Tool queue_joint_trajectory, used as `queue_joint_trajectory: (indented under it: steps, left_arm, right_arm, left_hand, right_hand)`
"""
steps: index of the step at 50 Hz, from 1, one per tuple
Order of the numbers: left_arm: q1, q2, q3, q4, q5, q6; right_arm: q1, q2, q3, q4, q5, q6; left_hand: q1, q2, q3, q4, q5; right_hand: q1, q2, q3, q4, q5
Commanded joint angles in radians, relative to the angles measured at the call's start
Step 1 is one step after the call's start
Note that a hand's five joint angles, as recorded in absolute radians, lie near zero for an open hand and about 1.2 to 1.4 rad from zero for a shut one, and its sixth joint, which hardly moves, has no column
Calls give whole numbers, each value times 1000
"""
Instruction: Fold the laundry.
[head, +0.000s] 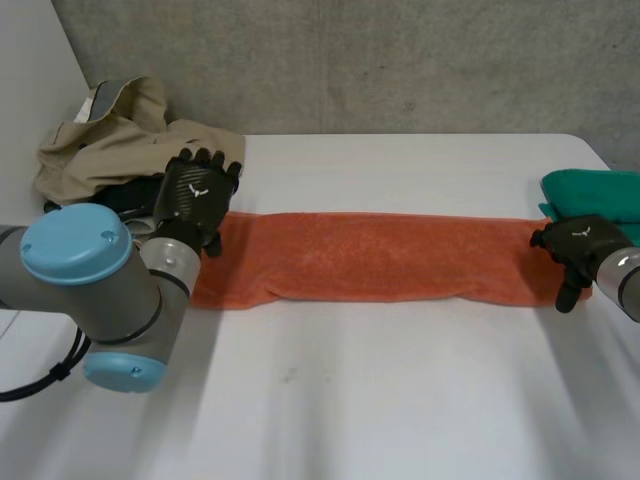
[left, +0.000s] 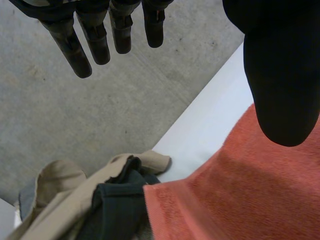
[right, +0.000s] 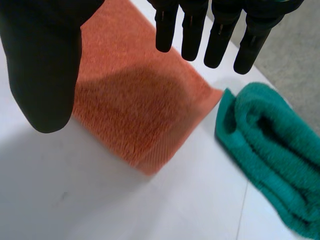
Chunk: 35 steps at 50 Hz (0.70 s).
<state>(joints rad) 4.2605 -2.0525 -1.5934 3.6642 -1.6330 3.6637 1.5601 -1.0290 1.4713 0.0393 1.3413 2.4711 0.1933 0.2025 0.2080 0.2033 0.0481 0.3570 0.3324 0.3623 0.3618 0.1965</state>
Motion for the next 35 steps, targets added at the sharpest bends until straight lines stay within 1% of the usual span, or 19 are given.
queue_joint_trajectory:
  steps: [1,3,4,9,10,13,15,19,22,24,28,29,31,32,33,35]
  left_arm:
    - [2,-8,-13,0,1,-50]
    - [4,-8,-13,0,1,-50]
    - [4,-8,-13,0,2,-50]
    - [2,2,-13,0,1,-51]
    - [4,5,-13,-1,1,-51]
    - [7,29,-19,-1,-1,-51]
    - [9,44,-31,-1,-1,-51]
    - [9,72,-48,-1,-1,-53]
    - [12,89,-63,-1,-1,-53]
    - [16,100,-69,-1,-1,-53]
    - [19,123,-80,-1,-2,-54]
    - [22,127,-82,-1,-2,-54]
    - [27,135,-82,-1,-2,-57]
    - [29,137,-82,-1,-2,-59]
    - [33,144,-82,-3,-4,-65]
    - [33,149,-82,-3,-4,-71]
  right_arm:
    - [-17,78,-8,-61,5,-14]
    - [-23,95,-14,-87,9,-14]
    - [-28,96,-14,-94,12,-15]
    - [-75,86,-8,-94,53,-46]
    - [-93,81,1,-110,79,-69]
    - [-136,61,9,-124,111,-113]
    - [-198,24,12,-140,134,-176]
    - [-262,-9,0,-156,150,-313]
    - [-272,-13,-17,-170,153,-374]
    - [-262,-14,-17,-183,153,-382]
    - [-138,-51,-17,-222,141,-350]
    - [-58,-72,-14,-249,127,-315]
    - [6,-88,-8,-281,105,-284]
    - [41,-95,-5,-298,90,-268]
    - [113,-101,-2,-327,52,-250]
    - [190,-103,1,-355,7,-238]
  left_hand:
    - [-19,-28,-33,-29,-48]
    - [-19,-28,-33,-29,-48]
    - [-19,-28,-33,-29,-48]
    - [-19,-28,-33,-29,-48]
    - [-19,-28,-33,-29,-48]
    - [-19,-28,-33,-29,-48]
    - [-19,-28,-33,-29,-48]
    - [-19,-28,-33,-29,-48]
    - [-19,-28,-33,-29,-48]
    - [-19,-28,-33,-29,-48]
    - [-19,-28,-33,-29,-48]
    - [-19,-28,-33,-29,-48]
    - [-19,-28,-33,-29,-48]
    - [-19,-28,-33,-29,-48]
    - [-19,-28,-33,-29,-48]
    - [-19,-28,-33,-29,-48]
  right_hand:
    - [206,230,200,201,192]
    - [902,927,897,897,888]
    - [1038,1063,1033,1033,1024]
    - [1039,1064,1034,1034,1025]
    - [1039,1064,1034,1034,1025]
    - [1039,1064,1034,1034,1025]
    - [1039,1064,1034,1034,1025]
    - [1039,1064,1034,1034,1025]
    - [1039,1064,1034,1034,1025]
    - [1039,1064,1034,1034,1025]
    - [1039,1064,1034,1034,1025]
    - [1039,1064,1034,1034,1025]
    - [1039,1064,1034,1034,1025]
    - [1039,1064,1034,1034,1025]
    - [1039,1064,1034,1034,1025]
    - [1039,1064,1034,1034,1025]
